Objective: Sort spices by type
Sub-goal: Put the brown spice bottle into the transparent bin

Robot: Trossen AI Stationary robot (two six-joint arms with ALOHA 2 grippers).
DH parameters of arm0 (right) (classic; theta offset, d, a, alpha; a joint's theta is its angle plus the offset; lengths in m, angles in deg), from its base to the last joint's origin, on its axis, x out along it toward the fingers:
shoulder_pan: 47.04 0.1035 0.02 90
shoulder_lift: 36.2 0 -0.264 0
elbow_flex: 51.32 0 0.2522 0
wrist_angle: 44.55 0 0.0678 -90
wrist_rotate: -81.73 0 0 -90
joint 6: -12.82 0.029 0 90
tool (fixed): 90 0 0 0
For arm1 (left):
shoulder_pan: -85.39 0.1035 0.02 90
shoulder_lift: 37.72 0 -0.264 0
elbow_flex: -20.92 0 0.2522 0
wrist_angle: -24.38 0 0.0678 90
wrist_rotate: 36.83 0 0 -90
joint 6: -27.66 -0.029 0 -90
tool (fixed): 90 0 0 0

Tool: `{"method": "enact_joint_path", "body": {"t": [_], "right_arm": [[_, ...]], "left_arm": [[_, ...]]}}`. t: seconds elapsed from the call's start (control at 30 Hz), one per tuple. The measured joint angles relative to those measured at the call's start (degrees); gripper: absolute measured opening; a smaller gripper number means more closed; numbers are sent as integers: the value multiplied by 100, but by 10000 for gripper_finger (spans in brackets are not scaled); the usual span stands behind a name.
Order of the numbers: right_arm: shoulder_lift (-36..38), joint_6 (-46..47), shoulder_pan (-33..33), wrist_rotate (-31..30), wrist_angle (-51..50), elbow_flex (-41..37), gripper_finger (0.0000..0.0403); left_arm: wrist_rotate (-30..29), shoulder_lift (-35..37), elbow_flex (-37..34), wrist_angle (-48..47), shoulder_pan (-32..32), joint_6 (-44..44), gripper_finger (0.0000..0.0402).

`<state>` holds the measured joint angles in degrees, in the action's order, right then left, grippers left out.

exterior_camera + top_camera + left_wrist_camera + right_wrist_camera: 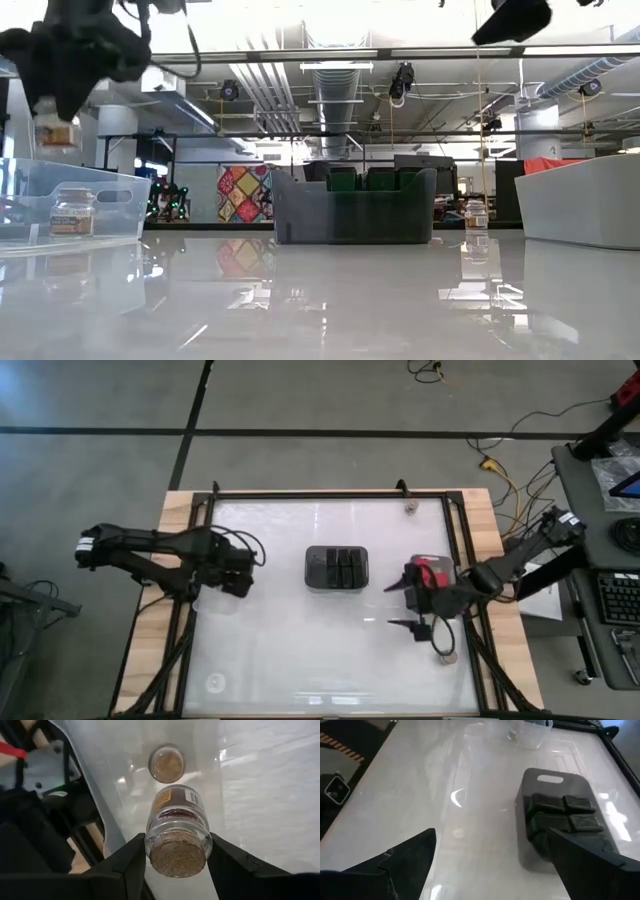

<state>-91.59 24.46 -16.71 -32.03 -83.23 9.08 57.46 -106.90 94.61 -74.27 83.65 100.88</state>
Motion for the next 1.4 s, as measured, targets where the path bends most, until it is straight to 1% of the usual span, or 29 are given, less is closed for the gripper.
{"method": "enact_joint_path", "body": {"t": [0.07, 0.27, 0.43, 0.5, 0.63, 0.87, 0.93, 1.07, 1.2, 1.4], "right_arm": [[-10, 228, 209, -164, -7, -71, 366], [-28, 993, 716, -193, -14, -354, 366], [-33, 1423, 925, -219, -12, -526, 366], [-33, 1481, 977, -277, -14, -568, 366], [-33, 1563, 1019, -342, -88, -599, 366], [-33, 1640, 1016, -344, -161, -605, 366], [-33, 1606, 1016, -360, -173, -605, 366], [-33, 1548, 1016, -625, -189, -605, 366], [-33, 1476, 1014, -648, -189, -605, 366], [-33, 1438, 1014, -643, -185, -605, 366]], "left_arm": [[124, -4, -217, 114, 0, 22, 165], [375, -116, -815, 296, -11, 107, 165], [464, -152, -1091, 1178, -11, 363, 165], [545, -232, -1207, 1335, -11, 434, 165], [622, -365, -1385, 1311, -11, 455, 165], [785, -490, -1692, 1993, -11, 591, 165], [841, -547, -1712, 2028, -4, 593, 165], [965, -606, -1728, 2024, -4, 587, 166], [988, -639, -1655, 2067, -11, 460, 188], [861, -637, -1602, 2168, -9, 430, 230]]}}
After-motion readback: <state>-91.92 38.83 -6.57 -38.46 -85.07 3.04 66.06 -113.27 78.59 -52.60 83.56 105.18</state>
